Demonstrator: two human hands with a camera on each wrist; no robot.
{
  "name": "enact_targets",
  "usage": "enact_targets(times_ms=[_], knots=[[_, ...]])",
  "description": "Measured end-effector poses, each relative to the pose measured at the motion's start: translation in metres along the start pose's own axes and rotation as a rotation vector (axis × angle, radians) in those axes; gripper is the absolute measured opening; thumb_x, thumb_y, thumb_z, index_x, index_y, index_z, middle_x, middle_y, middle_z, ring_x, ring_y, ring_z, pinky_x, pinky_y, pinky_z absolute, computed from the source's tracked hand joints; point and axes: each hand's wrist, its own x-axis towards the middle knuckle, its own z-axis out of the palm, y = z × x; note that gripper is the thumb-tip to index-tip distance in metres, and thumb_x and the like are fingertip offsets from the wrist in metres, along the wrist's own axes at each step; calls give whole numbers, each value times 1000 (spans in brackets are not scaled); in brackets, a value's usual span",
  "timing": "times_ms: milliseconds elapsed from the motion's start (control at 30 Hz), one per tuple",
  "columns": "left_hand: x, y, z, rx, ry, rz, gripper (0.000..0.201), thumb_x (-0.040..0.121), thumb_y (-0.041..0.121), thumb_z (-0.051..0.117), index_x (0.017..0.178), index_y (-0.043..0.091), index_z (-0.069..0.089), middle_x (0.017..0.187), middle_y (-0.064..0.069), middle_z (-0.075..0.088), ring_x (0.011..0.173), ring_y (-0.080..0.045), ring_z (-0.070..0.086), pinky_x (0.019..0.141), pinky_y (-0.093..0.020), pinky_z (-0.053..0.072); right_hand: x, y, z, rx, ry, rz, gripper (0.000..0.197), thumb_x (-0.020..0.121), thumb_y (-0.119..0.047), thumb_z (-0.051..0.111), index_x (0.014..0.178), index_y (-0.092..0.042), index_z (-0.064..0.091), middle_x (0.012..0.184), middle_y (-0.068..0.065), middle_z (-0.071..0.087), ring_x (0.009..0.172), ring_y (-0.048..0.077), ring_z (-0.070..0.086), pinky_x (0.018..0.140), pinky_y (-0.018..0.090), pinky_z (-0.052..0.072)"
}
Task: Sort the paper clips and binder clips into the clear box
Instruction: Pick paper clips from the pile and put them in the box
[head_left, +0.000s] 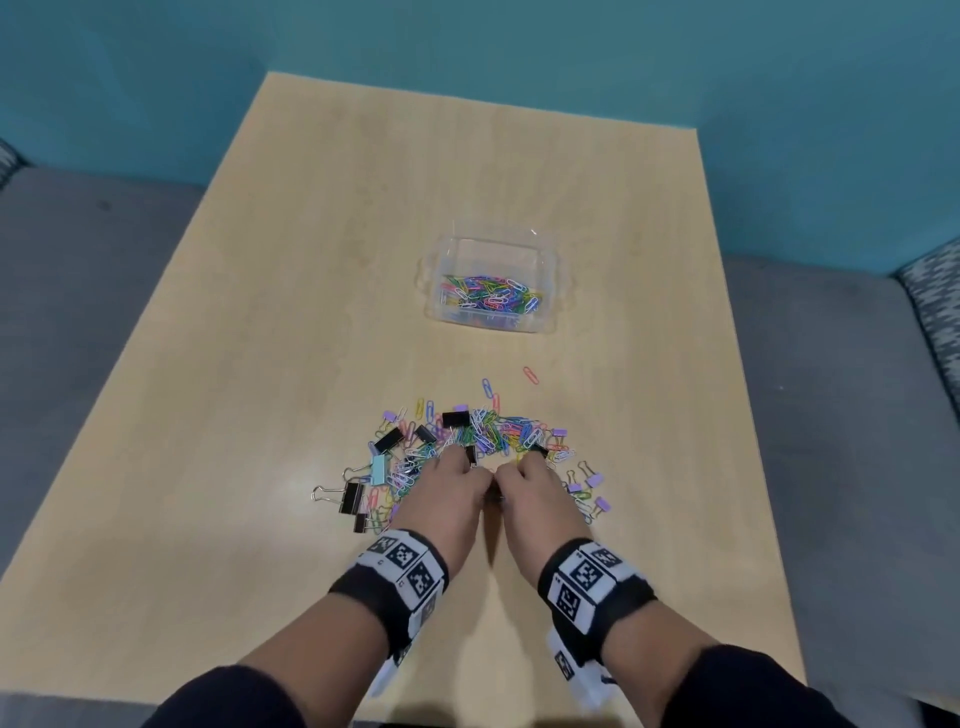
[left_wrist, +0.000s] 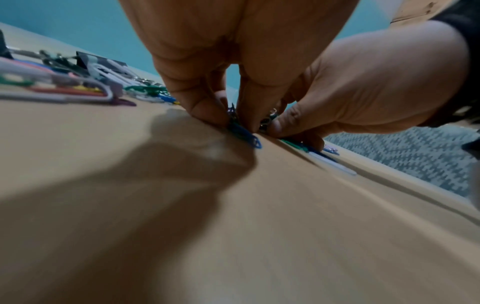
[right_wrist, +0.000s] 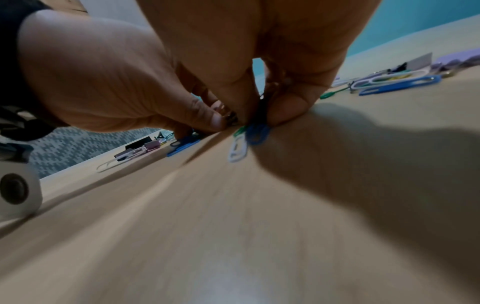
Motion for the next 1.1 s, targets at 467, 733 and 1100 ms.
enact_targets(times_ms=[467, 733, 1100], knots=[[-18, -12, -7, -146, -13, -54, 16, 91, 30, 55, 96, 17, 65, 89, 0, 51, 81, -22, 56, 66, -30, 42, -12, 11, -24, 38, -138, 30, 9, 95, -16, 48, 88, -11, 49, 89, 0, 44, 75, 24, 49, 63, 34, 37], [-21, -9, -30, -153, -196, -62, 13, 88, 32, 55, 87, 21, 62, 80, 8, 45, 75, -13, 45, 68, -27, 38, -10, 12, -49, 71, -342, -89, 7, 91, -16, 47, 86, -20, 50, 92, 0, 51, 79, 19, 48, 67, 31, 36], [74, -15, -125, -451, -53, -86, 3, 75, 23, 73, 78, 21, 71, 65, 5, 63, 55, -6, 54, 64, -31, 51, 75, 4, -143, 442, -286, 6, 9, 82, -4, 60, 77, -12, 59, 52, -7, 54, 38, 8, 52, 36, 20, 38]])
